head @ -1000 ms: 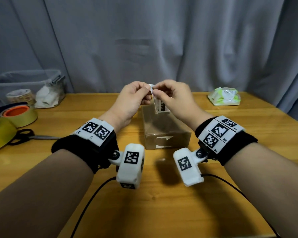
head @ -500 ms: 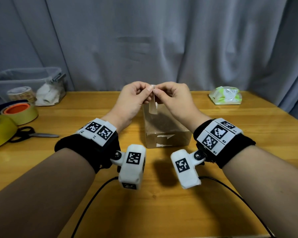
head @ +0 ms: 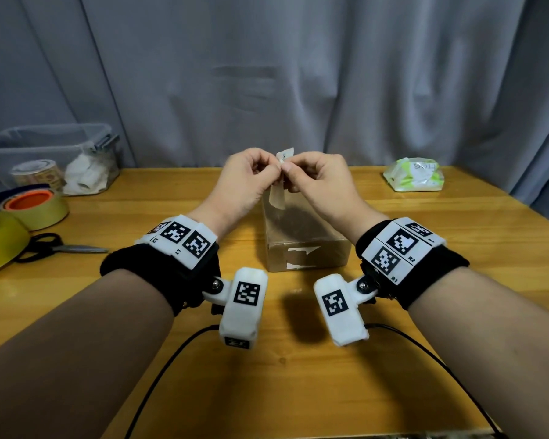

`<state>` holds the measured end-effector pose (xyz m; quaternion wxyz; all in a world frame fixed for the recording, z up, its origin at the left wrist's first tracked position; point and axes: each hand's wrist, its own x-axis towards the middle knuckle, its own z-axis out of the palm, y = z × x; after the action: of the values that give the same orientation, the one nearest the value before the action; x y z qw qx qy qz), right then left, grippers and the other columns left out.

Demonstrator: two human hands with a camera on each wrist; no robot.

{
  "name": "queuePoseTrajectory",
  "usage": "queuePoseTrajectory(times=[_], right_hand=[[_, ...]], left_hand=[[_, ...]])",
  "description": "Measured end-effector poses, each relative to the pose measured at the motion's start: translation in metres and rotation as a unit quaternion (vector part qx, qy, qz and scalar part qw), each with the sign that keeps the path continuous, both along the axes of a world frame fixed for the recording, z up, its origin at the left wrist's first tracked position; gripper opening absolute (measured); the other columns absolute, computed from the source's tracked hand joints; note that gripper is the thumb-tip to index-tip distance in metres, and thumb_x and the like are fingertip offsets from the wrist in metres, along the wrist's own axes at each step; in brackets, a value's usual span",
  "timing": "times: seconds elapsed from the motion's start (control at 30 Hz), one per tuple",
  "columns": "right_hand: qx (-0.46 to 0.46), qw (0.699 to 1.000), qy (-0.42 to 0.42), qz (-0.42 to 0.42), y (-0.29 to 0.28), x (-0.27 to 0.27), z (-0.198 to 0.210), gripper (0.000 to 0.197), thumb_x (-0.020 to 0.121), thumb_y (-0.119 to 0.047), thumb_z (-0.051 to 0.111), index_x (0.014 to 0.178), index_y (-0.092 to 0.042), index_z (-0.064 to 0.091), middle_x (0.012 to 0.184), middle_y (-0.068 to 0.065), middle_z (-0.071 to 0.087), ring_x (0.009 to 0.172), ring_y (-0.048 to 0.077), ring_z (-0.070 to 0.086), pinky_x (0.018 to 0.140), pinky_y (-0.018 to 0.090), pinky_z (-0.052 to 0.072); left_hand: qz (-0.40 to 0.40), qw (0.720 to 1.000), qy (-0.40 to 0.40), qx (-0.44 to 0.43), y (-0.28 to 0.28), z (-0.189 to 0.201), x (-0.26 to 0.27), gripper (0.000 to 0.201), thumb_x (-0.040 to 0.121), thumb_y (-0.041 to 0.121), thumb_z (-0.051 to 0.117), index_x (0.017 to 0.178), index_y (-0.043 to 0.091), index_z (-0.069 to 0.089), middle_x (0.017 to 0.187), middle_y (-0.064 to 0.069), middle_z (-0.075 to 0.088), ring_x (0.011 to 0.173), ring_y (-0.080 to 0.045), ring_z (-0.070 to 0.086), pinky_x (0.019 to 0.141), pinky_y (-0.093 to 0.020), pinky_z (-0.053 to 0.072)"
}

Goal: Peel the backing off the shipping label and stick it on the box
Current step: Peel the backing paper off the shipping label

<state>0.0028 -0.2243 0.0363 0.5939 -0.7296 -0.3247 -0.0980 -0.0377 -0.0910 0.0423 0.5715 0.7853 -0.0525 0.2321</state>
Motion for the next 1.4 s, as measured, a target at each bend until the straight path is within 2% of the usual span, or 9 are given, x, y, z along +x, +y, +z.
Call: queuePoseTrajectory(times=[0.27, 0.4, 0.6, 0.8, 0.87, 0.93, 1.03, 1.2, 1.4], right_hand=[[-0.026, 1.0, 0.002, 0.0, 0.002, 0.001, -0.002, 0.016, 0.089, -0.009, 0.058, 0.089, 0.002, 0.069, 0.074, 0.005, 0.065, 0.066, 0.01, 0.059, 0.069, 0.028, 0.053], [-0.036, 0.999, 0.01, -0.005, 0.003, 0.001, -0.002, 0.018, 0.09, -0.012, 0.056, 0.086, 0.002, 0.066, 0.077, 0.01, 0.065, 0.071, 0.016, 0.06, 0.072, 0.036, 0.054], [-0.015, 0.999, 0.03, -0.015, 0.004, 0.004, -0.006, 0.013, 0.091, -0.013, 0.055, 0.085, -0.006, 0.064, 0.076, 0.003, 0.065, 0.072, 0.013, 0.061, 0.067, 0.026, 0.053], [0.083, 0.991, 0.095, -0.038, -0.005, 0.012, -0.005, 0.018, 0.093, -0.008, 0.051, 0.077, -0.012, 0.059, 0.075, 0.004, 0.062, 0.065, 0.01, 0.061, 0.061, 0.019, 0.052], [0.058, 0.993, 0.091, -0.04, -0.008, 0.014, -0.006, 0.014, 0.093, -0.008, 0.051, 0.082, -0.008, 0.061, 0.078, 0.007, 0.064, 0.068, 0.012, 0.062, 0.061, 0.018, 0.052], [0.031, 0.996, 0.075, -0.035, -0.007, 0.012, -0.009, 0.012, 0.093, -0.01, 0.052, 0.086, -0.006, 0.062, 0.079, 0.007, 0.066, 0.07, 0.013, 0.063, 0.061, 0.018, 0.052], [0.021, 0.998, 0.057, -0.023, -0.003, 0.011, -0.013, 0.014, 0.092, -0.009, 0.053, 0.082, -0.01, 0.062, 0.077, 0.008, 0.065, 0.073, 0.017, 0.063, 0.068, 0.029, 0.055], [0.008, 0.999, 0.04, -0.024, -0.002, 0.011, -0.012, 0.017, 0.092, -0.014, 0.053, 0.078, -0.022, 0.059, 0.082, 0.007, 0.065, 0.081, 0.024, 0.064, 0.077, 0.045, 0.056], [0.0, 0.999, 0.048, -0.02, -0.004, 0.009, -0.006, 0.014, 0.092, -0.013, 0.051, 0.081, -0.017, 0.058, 0.081, 0.003, 0.062, 0.08, 0.021, 0.061, 0.082, 0.048, 0.055]], left_hand=[[0.012, 0.999, 0.006, 0.037, 0.004, -0.006, -0.003, 0.019, 0.086, 0.007, 0.059, 0.073, 0.02, 0.058, 0.072, 0.005, 0.058, 0.069, -0.006, 0.052, 0.069, -0.019, 0.046], [0.02, 0.999, 0.018, 0.02, 0.003, -0.007, -0.004, 0.005, 0.086, 0.006, 0.058, 0.084, 0.006, 0.062, 0.076, -0.001, 0.06, 0.074, -0.012, 0.054, 0.071, -0.023, 0.047], [0.019, 0.999, 0.037, 0.027, 0.006, -0.007, -0.004, 0.012, 0.086, 0.01, 0.057, 0.091, 0.0, 0.063, 0.084, -0.012, 0.062, 0.079, -0.018, 0.055, 0.075, -0.031, 0.047], [0.029, 0.999, 0.045, -0.001, 0.011, -0.015, -0.003, 0.008, 0.088, 0.003, 0.051, 0.084, 0.005, 0.057, 0.077, -0.005, 0.059, 0.074, -0.014, 0.054, 0.069, -0.02, 0.047], [0.005, 0.999, 0.044, -0.028, 0.009, -0.015, -0.005, 0.007, 0.091, 0.005, 0.052, 0.09, 0.003, 0.058, 0.079, -0.003, 0.061, 0.072, -0.009, 0.057, 0.066, -0.013, 0.049], [-0.022, 0.998, 0.04, -0.038, 0.004, -0.013, -0.005, 0.012, 0.092, 0.013, 0.055, 0.095, 0.002, 0.06, 0.081, -0.004, 0.063, 0.076, -0.011, 0.059, 0.074, -0.018, 0.052], [-0.028, 0.998, 0.05, -0.023, -0.002, -0.01, -0.002, 0.012, 0.086, 0.024, 0.064, 0.088, 0.011, 0.062, 0.08, -0.004, 0.064, 0.08, -0.016, 0.059, 0.082, -0.031, 0.052], [-0.015, 0.998, 0.052, -0.016, -0.003, -0.009, 0.004, 0.013, 0.084, 0.015, 0.067, 0.073, 0.019, 0.061, 0.073, 0.002, 0.062, 0.073, -0.011, 0.057, 0.077, -0.028, 0.05], [-0.025, 0.997, 0.068, -0.02, -0.007, -0.007, 0.004, 0.021, 0.088, 0.012, 0.06, 0.067, 0.016, 0.06, 0.068, -0.003, 0.061, 0.069, -0.014, 0.056, 0.072, -0.026, 0.049]])
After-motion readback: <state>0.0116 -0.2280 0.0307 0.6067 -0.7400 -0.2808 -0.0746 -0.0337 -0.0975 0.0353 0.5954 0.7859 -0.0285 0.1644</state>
